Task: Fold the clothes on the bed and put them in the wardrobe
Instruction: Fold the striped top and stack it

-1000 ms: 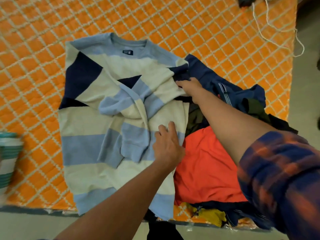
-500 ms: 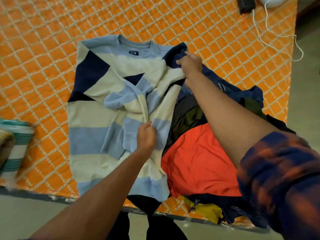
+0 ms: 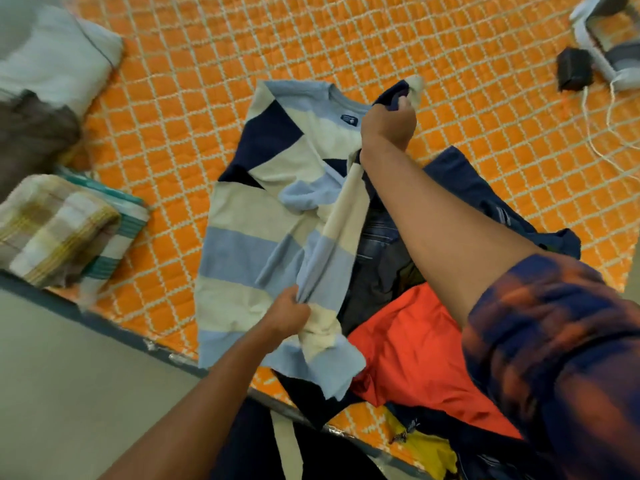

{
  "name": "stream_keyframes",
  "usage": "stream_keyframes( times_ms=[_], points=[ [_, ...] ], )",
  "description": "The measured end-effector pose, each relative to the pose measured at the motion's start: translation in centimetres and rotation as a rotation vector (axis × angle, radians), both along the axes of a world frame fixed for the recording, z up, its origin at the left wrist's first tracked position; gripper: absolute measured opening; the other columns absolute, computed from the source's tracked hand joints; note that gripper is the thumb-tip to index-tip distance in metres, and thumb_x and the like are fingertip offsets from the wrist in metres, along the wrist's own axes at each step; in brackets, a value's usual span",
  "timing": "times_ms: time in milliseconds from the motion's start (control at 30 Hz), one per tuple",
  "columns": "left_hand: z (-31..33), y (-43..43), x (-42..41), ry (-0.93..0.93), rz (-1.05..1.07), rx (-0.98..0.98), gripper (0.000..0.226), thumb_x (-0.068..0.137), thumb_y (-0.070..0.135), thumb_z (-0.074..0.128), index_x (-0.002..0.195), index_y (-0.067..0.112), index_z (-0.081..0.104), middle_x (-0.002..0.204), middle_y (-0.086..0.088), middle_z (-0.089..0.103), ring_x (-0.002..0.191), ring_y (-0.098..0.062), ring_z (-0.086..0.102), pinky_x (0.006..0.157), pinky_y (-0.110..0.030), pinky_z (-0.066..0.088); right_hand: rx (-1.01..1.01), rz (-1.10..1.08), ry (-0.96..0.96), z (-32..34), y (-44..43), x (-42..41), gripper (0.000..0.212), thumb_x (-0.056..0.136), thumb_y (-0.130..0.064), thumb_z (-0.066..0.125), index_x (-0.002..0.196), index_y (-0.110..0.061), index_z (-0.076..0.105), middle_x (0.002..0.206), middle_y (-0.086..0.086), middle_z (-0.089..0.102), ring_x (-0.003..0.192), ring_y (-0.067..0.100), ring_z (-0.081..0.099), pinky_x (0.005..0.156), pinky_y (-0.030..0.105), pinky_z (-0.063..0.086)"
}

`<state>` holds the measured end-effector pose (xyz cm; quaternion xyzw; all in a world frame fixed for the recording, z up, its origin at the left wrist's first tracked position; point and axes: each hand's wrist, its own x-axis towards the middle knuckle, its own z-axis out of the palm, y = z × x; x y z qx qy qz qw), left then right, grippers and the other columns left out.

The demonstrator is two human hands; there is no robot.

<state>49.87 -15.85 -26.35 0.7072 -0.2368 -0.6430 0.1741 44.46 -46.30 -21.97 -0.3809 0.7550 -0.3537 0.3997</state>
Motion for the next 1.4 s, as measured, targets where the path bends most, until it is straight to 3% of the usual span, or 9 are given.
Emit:
stream_keyframes(
  times_ms=[267, 400, 567, 667, 867, 1000, 1167, 1333, 1400],
  points=[
    [-4.4, 5.2, 12.8, -0.256, -0.123, 0.148, 0.020, 0.076, 0.002, 0.055, 0.094, 0.009, 0.060, 0.088, -0.008, 0.061, 0.083, -0.027, 0.058, 0.061, -0.033, 0.042, 0.035, 0.527, -0.099, -5.9, 0.6, 13.6, 0.060, 0.101, 0.004, 0.040, 0.157, -0.015, 0.035, 0.163, 0.004, 0.033, 0.146, 0.021, 0.036, 0.108, 0.021, 0.034],
    [-8.3, 7.8, 15.9, -0.334, -0.050, 0.233, 0.027, 0.067, 0.019, 0.053, 0.088, 0.006, 0.064, 0.087, -0.014, 0.066, 0.079, -0.033, 0.062, 0.061, -0.036, 0.042, 0.256, 0.875, -0.151, -10.6, 2.1, 16.4, 0.065, 0.099, 0.004, 0.039, 0.158, -0.022, 0.032, 0.159, 0.001, 0.036, 0.123, 0.021, 0.053, 0.098, 0.031, 0.049],
    [-8.3, 8.5, 15.8, -0.407, -0.041, 0.169, 0.002, 0.073, 0.010, 0.057, 0.074, 0.008, 0.058, 0.069, -0.012, 0.059, 0.062, -0.031, 0.053, 0.053, -0.032, 0.033, 0.073, 0.891, 0.078, -13.4, 3.6, 13.4, 0.052, 0.092, 0.004, 0.048, 0.140, -0.012, 0.058, 0.145, 0.003, 0.057, 0.136, 0.018, 0.049, 0.109, 0.019, 0.037],
    [-7.8, 9.5, 16.4, -0.549, -0.078, 0.124, 0.022, 0.082, -0.003, 0.054, 0.089, 0.018, 0.056, 0.069, -0.004, 0.056, 0.059, -0.024, 0.049, 0.050, -0.031, 0.033, -0.105, 0.951, 0.263, -14.0, 4.8, 11.1, 0.041, 0.096, -0.011, 0.056, 0.137, -0.013, 0.061, 0.149, 0.006, 0.053, 0.141, 0.020, 0.044, 0.115, 0.029, 0.035],
    [-8.3, 9.4, 17.0, -0.567, -0.227, 0.181, 0.032, 0.090, 0.040, 0.061, 0.114, 0.022, 0.049, 0.087, 0.000, 0.059, 0.074, -0.025, 0.056, 0.061, -0.036, 0.043, -0.330, 0.956, 0.685, -14.4, 11.2, 6.8, 0.043, 0.093, -0.034, 0.061, 0.133, -0.020, 0.063, 0.153, 0.011, 0.046, 0.141, 0.031, 0.041, 0.113, 0.050, 0.036],
    [-7.8, 10.1, 17.1, -0.329, 0.094, 0.114, 0.053, 0.081, 0.042, 0.081, 0.123, 0.022, 0.055, 0.106, 0.005, 0.064, 0.094, -0.020, 0.062, 0.069, -0.036, 0.047, -0.164, 0.720, 0.470, -13.5, 20.2, 3.7, 0.061, 0.085, -0.030, 0.072, 0.141, -0.016, 0.054, 0.155, 0.016, 0.036, 0.143, 0.033, 0.034, 0.119, 0.045, 0.029],
    [-8.9, 12.9, 16.9, -0.567, -0.143, 0.005, 0.093, 0.064, 0.057, 0.086, 0.136, 0.012, 0.048, 0.121, -0.009, 0.055, 0.112, -0.029, 0.053, 0.080, -0.042, 0.049, 0.378, 0.464, 0.010, -12.3, 34.8, 0.5, 0.101, 0.075, -0.017, 0.087, 0.156, -0.016, 0.027, 0.155, 0.008, 0.040, 0.142, 0.024, 0.041, 0.113, 0.024, 0.032],
    [-7.6, 10.4, 16.4, -0.279, 0.085, 0.141, 0.042, 0.075, 0.011, 0.079, 0.115, 0.009, 0.066, 0.115, -0.013, 0.068, 0.104, -0.035, 0.063, 0.084, -0.049, 0.053, 0.492, 0.439, 0.020, -12.5, 37.9, -1.0, 0.088, 0.086, -0.010, 0.074, 0.157, -0.027, 0.025, 0.144, -0.002, 0.052, 0.133, 0.028, 0.053, 0.104, 0.031, 0.041],
    [-6.9, 9.9, 16.1, -0.126, 0.102, 0.194, 0.056, 0.059, 0.013, 0.070, 0.115, 0.008, 0.067, 0.111, -0.013, 0.070, 0.099, -0.035, 0.064, 0.076, -0.047, 0.054, 0.441, 0.412, -0.083, -13.1, 38.0, -1.3, 0.085, 0.084, -0.005, 0.071, 0.156, -0.026, 0.031, 0.143, -0.006, 0.050, 0.135, 0.026, 0.051, 0.112, 0.034, 0.040]
  ],
)
